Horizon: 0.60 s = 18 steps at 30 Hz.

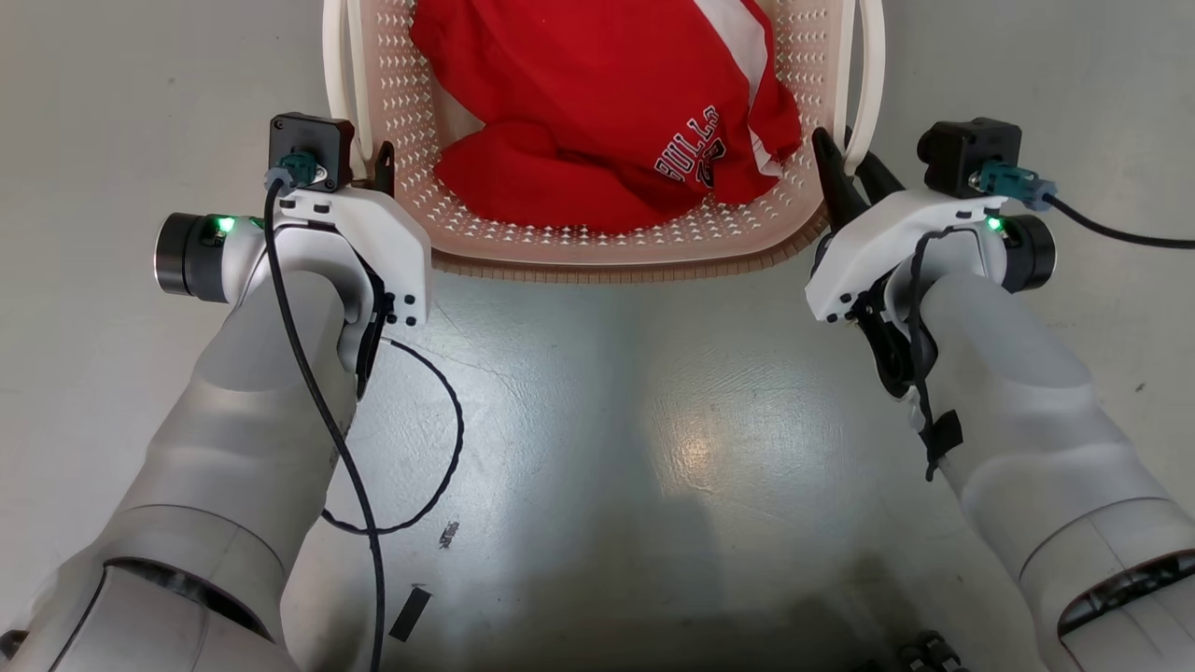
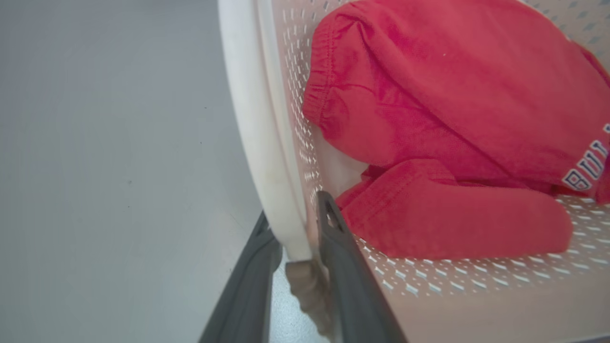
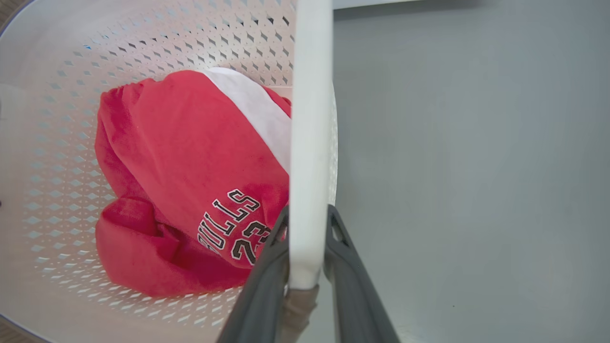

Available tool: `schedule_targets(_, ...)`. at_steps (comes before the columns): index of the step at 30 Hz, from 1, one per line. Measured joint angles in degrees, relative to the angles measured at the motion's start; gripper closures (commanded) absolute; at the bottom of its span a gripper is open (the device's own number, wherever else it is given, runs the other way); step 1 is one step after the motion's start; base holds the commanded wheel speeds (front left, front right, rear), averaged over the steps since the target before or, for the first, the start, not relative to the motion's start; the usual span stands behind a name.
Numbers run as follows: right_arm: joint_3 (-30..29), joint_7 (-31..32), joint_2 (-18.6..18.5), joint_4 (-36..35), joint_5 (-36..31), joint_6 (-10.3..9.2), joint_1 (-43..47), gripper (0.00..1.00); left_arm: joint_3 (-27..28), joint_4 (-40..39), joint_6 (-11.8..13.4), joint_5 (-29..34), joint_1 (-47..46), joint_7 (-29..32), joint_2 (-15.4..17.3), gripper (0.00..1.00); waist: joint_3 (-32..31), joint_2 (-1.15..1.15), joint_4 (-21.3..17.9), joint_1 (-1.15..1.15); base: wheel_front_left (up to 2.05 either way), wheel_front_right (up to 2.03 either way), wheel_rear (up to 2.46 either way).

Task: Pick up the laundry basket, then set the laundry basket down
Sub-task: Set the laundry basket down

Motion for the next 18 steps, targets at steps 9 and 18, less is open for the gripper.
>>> schedule_targets(9,-1.9,0.0,0.1,-0.7,-1.7,0.0,0.5,1.0,-0.3,0.0,0.1,0.0,-0.2,-0.3,-0.1,1.0,0.5,0.0,0.1,0.0,0.0,0.0,0.0)
schedule_targets(18,-3.6,0.0,0.0,-1.4,-2.7,0.02,1.4,0.0,-0.5,0.0,0.7,-0.1,-0.4,-0.5,-0.2,0.0,0.8,0.0,-0.1,0.0,0.0,0.0,0.0)
